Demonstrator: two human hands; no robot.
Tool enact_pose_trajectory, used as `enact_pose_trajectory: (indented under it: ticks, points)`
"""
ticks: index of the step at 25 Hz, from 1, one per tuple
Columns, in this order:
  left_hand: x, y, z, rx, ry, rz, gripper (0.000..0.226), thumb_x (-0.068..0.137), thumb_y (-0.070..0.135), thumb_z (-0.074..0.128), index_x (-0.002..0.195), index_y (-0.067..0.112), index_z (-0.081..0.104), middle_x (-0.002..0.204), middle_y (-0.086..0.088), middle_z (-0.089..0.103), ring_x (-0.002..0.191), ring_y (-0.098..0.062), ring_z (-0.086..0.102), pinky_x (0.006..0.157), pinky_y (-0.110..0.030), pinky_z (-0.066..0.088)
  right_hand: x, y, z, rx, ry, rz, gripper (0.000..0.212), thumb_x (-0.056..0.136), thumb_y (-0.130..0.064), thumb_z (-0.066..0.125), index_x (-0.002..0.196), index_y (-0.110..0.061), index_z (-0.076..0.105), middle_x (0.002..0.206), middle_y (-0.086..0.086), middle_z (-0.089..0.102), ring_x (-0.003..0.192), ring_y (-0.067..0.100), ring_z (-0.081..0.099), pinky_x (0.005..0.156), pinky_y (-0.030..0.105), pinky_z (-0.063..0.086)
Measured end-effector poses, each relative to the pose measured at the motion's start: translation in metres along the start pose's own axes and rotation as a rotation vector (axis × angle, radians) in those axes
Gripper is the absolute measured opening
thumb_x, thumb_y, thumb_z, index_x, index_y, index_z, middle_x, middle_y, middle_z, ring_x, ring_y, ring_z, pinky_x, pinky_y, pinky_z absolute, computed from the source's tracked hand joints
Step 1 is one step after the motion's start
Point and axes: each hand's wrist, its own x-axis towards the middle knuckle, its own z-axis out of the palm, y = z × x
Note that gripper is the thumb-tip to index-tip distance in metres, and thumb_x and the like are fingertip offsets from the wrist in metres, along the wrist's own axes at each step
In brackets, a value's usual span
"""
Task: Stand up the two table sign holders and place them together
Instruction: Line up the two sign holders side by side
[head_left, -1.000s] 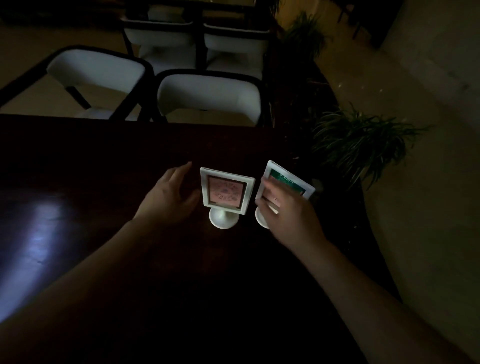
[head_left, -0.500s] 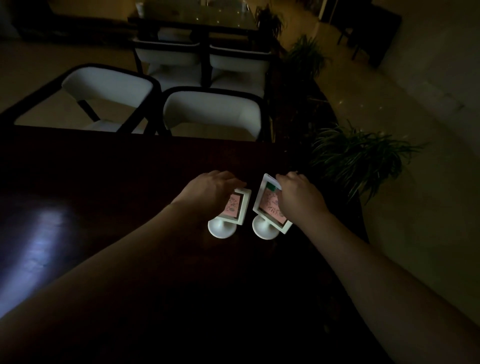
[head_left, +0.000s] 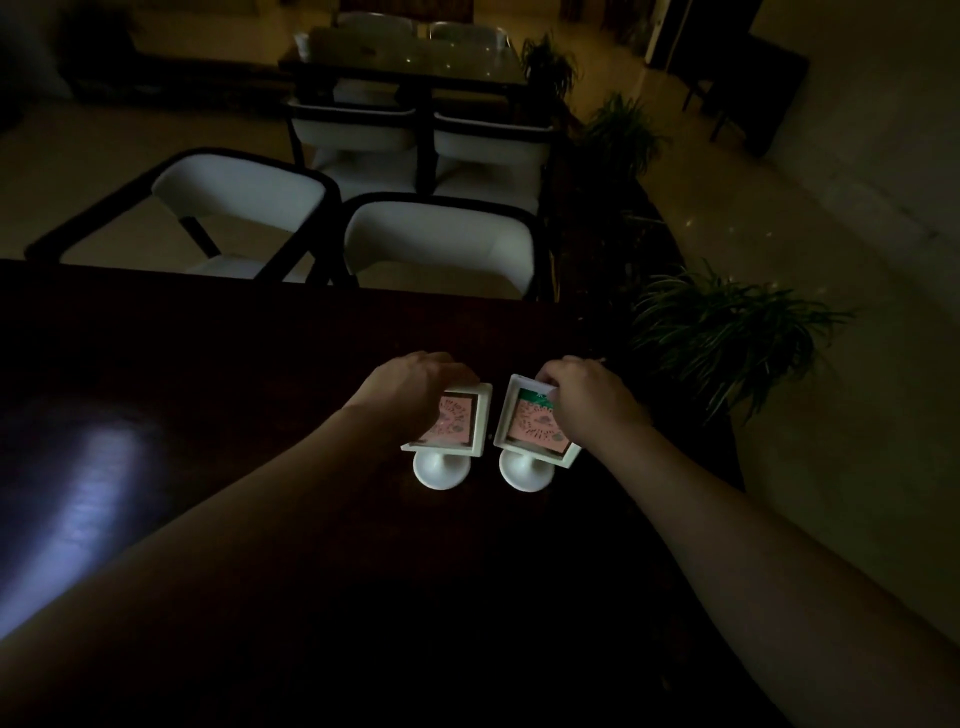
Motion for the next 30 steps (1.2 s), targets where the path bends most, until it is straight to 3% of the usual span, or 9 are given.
enact_pose_trajectory:
  ticks: [7,17,22,30]
  points:
    - [-0.008,-0.019,-0.006,-0.015,0.029,-0.062,0.058,0.087,-0.002,0.056,0.133,0.033,0.057,0.125,0.003,0.061,0.110,-0.020,0.059,0.074,-0.030,0.048,0.009,-0.031,0.006,0.019,-0.002,-0.100,0.023,0.087,-0.008,0.064,0.105,-0.020,0.070,0.103,0.003,0.062,0.097,0.023,0.058,0.075,0.041,0.052]
    - [-0.016,-0.023,-0.004,0.001,0.034,-0.004,0.062,0.085,-0.003,0.058,0.134,0.036,0.057,0.125,0.003,0.063,0.109,-0.021,0.060,0.078,-0.038,0.055,0.013,-0.036,0.013,-0.026,-0.025,-0.148,0.024,0.087,-0.007,0.064,0.104,-0.023,0.070,0.104,0.001,0.062,0.100,0.022,0.054,0.070,0.033,0.040]
    - [-0.016,-0.023,-0.005,-0.007,0.026,-0.026,0.062,0.086,-0.002,0.056,0.134,0.038,0.056,0.127,0.004,0.062,0.111,-0.020,0.060,0.081,-0.039,0.055,0.011,-0.035,0.012,-0.030,0.002,-0.156,0.024,0.089,-0.007,0.060,0.107,-0.019,0.070,0.104,0.004,0.061,0.099,0.024,0.054,0.072,0.035,0.043]
    - [-0.016,-0.020,-0.006,-0.020,0.016,-0.057,0.060,0.087,-0.003,0.057,0.134,0.034,0.058,0.129,0.004,0.062,0.113,-0.019,0.058,0.077,-0.029,0.048,0.010,-0.035,0.012,-0.010,-0.001,-0.141,0.025,0.090,-0.007,0.060,0.109,-0.020,0.070,0.105,0.005,0.062,0.099,0.024,0.054,0.073,0.036,0.046]
